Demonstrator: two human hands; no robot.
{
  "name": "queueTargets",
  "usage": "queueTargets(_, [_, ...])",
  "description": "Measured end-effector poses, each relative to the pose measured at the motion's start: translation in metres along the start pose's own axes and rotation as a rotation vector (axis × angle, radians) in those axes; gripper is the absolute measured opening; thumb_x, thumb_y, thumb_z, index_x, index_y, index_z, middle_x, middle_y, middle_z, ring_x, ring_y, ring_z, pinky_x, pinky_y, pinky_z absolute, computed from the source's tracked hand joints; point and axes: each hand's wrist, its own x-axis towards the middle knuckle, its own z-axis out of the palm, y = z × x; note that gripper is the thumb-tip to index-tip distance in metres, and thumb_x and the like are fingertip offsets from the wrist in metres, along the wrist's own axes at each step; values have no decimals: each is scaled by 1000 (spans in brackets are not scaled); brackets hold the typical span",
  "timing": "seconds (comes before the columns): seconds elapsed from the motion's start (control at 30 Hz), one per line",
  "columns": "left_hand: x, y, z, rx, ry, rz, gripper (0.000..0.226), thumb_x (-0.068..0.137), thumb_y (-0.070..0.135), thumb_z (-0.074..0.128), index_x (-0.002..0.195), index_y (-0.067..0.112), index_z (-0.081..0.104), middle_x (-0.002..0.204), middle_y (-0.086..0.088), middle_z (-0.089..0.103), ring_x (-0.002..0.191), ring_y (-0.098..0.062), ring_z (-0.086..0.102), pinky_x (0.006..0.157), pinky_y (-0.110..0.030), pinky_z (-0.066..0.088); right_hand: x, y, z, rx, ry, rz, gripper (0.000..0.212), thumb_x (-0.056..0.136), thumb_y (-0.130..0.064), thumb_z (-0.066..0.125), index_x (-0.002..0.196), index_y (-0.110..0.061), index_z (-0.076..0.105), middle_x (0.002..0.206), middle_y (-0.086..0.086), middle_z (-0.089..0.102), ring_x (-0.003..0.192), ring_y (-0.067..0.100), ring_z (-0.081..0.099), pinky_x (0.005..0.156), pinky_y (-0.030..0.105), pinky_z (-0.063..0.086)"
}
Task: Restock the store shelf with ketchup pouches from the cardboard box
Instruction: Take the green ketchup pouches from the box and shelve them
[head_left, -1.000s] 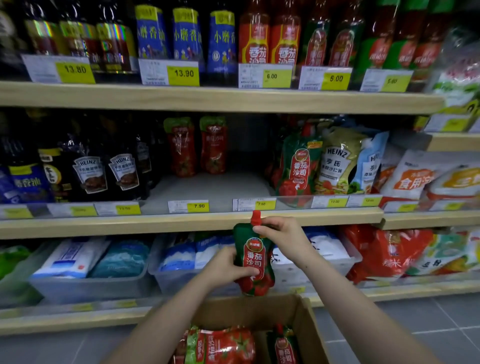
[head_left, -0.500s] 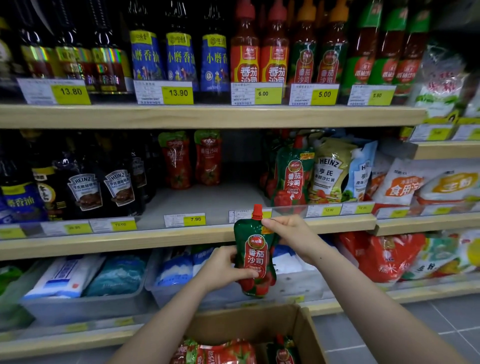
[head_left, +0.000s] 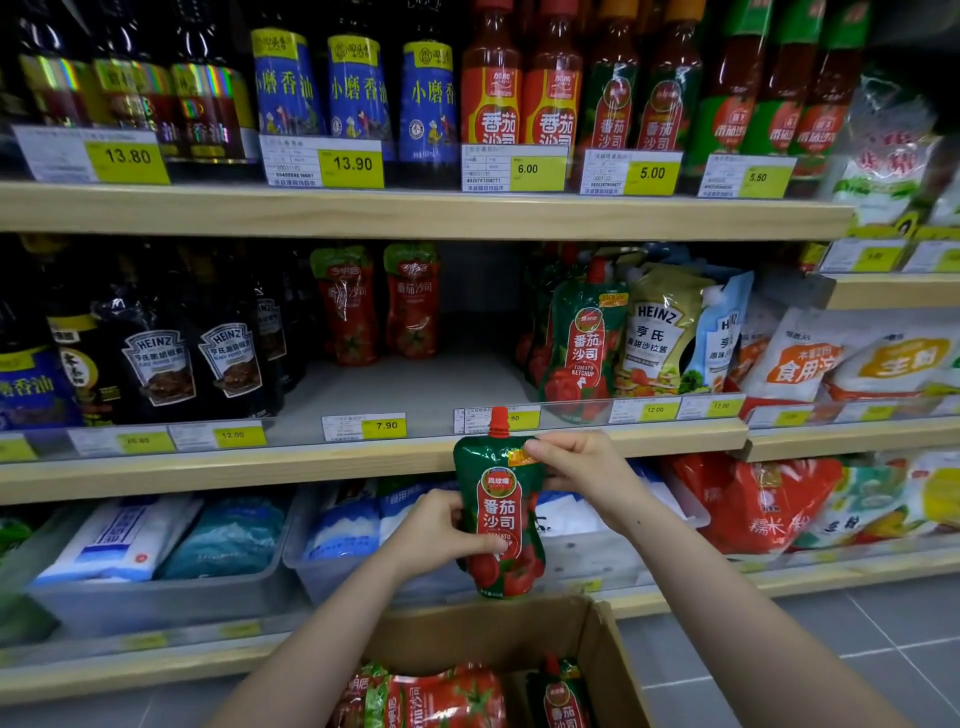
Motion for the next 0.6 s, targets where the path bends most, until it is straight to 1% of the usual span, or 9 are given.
queueTargets(0.1, [-2, 4, 3, 50, 38, 10, 34, 63, 31, 84, 91, 30, 66, 90, 11, 71, 85, 0, 66, 71, -18, 54, -7, 9, 5, -170, -63, 18, 8, 78, -18, 70, 85, -22, 72, 82, -7, 75, 81, 8, 70, 65, 18, 55])
queueTargets(0.17, [-1, 11, 3, 92, 79, 38, 33, 63, 31, 84, 92, 29, 67, 89, 10, 71, 83, 2, 65, 69, -15, 53, -10, 8, 6, -189, -28, 9, 8, 77, -19, 71, 84, -22, 72, 82, -6, 75, 82, 10, 70, 67, 20, 56])
queueTargets(0.2, [0, 18, 1, 100, 101, 50, 32, 63, 30, 84, 91, 28, 68, 87, 11, 71, 81, 3, 65, 68, -14, 52, -9, 1, 6, -176, -12, -16, 7, 77, -17, 72, 81, -22, 72, 79, -6, 75, 80, 10, 71, 66, 20, 56])
queueTargets(0.27, [4, 36, -8, 80, 139, 82, 29, 62, 28, 84, 85, 30, 68, 82, 14, 71, 78, 4, 66, 64, -12, 50, -7, -20, 4, -151, -6, -108, 13, 76, -12, 72, 72, -24, 72, 71, -9, 75, 72, 6, 70, 58, 15, 54])
queueTargets(0.33, [12, 60, -23, 87, 195, 157, 28, 60, 28, 85, 80, 35, 66, 79, 18, 70, 77, 6, 66, 66, -15, 52, 0, -49, 2, -155, 1, -212, 18, 76, -11, 71, 67, -27, 73, 70, -12, 74, 68, 3, 70, 56, 13, 52])
queueTargets(0.37, [17, 74, -31, 109, 233, 207, 28, 59, 29, 85, 78, 38, 65, 79, 20, 70, 77, 7, 65, 68, -14, 52, 4, -64, 1, -159, 13, -258, 19, 76, -13, 71, 67, -29, 73, 73, -11, 75, 70, 6, 70, 58, 16, 53])
queueTargets(0.43, [28, 100, -48, 156, 309, 314, 28, 58, 33, 84, 76, 43, 64, 76, 26, 67, 78, 12, 62, 68, -7, 48, 15, -89, -1, -167, 43, -345, 17, 76, -15, 71, 69, -30, 74, 78, -8, 75, 74, 14, 71, 62, 24, 56])
queueTargets(0.53, [44, 124, -67, 181, 379, 417, 29, 58, 37, 82, 78, 47, 63, 72, 36, 64, 81, 17, 60, 65, 0, 42, 30, -114, -2, -174, 45, -438, 14, 77, -15, 71, 77, -29, 72, 75, -16, 74, 76, 2, 69, 61, 14, 53])
queueTargets(0.6, [55, 127, -74, 171, 385, 439, 32, 61, 34, 82, 82, 49, 63, 77, 40, 64, 83, 17, 60, 64, 2, 41, 41, -116, -3, -175, 49, -443, 13, 78, -15, 71, 80, -27, 72, 76, -15, 74, 78, 2, 69, 62, 12, 52])
